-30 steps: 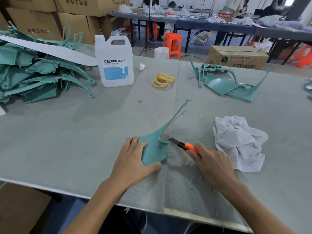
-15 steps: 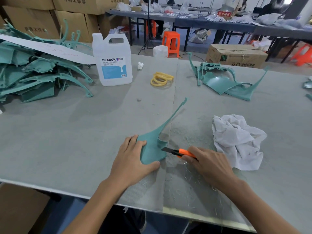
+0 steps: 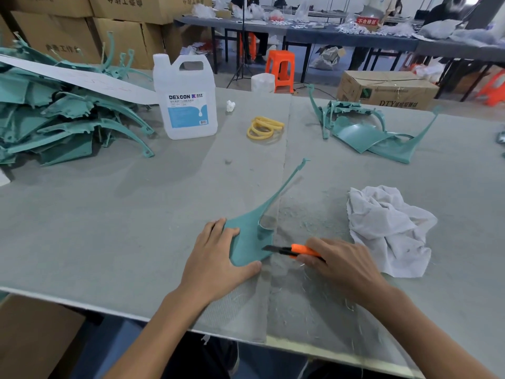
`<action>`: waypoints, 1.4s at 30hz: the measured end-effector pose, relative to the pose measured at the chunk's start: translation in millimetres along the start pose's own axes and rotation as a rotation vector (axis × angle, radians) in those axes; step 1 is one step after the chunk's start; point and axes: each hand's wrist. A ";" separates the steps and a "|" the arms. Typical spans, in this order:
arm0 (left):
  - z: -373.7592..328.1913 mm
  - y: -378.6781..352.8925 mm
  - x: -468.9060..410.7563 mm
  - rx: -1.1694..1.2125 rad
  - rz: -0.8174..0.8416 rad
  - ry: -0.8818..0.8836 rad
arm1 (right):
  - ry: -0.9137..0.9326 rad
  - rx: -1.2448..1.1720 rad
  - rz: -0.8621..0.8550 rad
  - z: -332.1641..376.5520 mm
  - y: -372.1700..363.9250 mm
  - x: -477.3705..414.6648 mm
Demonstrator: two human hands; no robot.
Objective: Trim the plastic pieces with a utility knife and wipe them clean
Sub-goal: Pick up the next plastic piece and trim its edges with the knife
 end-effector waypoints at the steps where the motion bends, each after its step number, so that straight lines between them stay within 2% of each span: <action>1: 0.1 0.4 -0.4 0.000 -0.002 0.000 | 0.012 0.025 0.018 0.3 1.2 0.0; 9: -1.9 5.5 0.3 -0.043 0.015 -0.010 | -0.033 0.046 -0.016 2.0 -0.7 5.8; 13: 4.6 15.7 6.6 -0.213 0.222 -0.026 | -0.146 -0.051 -0.100 -2.0 -1.2 13.7; 15: 9.1 18.2 14.3 -0.233 0.270 -0.038 | -0.187 -0.116 -0.132 -7.0 -0.5 20.4; 20: 8.3 23.3 30.3 -0.197 0.112 -0.128 | -0.197 -0.189 -0.211 -7.4 2.3 33.2; 26: 13.4 36.6 31.9 -0.142 0.047 -0.247 | -0.258 -0.228 -0.235 -7.7 0.6 35.2; 29: 6.0 45.1 27.9 0.073 -0.088 -0.227 | -0.297 -0.268 -0.249 -9.2 0.7 34.4; 33: -13.3 47.6 21.1 0.362 -0.102 -0.161 | -0.372 -0.439 -0.258 -5.2 8.7 32.7; 36: -29.8 40.0 17.4 0.361 -0.085 -0.169 | -0.376 -0.595 -0.315 11.2 21.3 32.2; 42: -41.0 33.5 11.6 0.225 -0.056 -0.131 | -0.271 -0.615 -0.342 54.6 45.2 23.7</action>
Point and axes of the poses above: each hand's wrist, its own x-axis away from the middle knuckle, its own y-axis out of the back of the hand, z = x × y, and after that the axes turned 11 degrees about y, right-handed
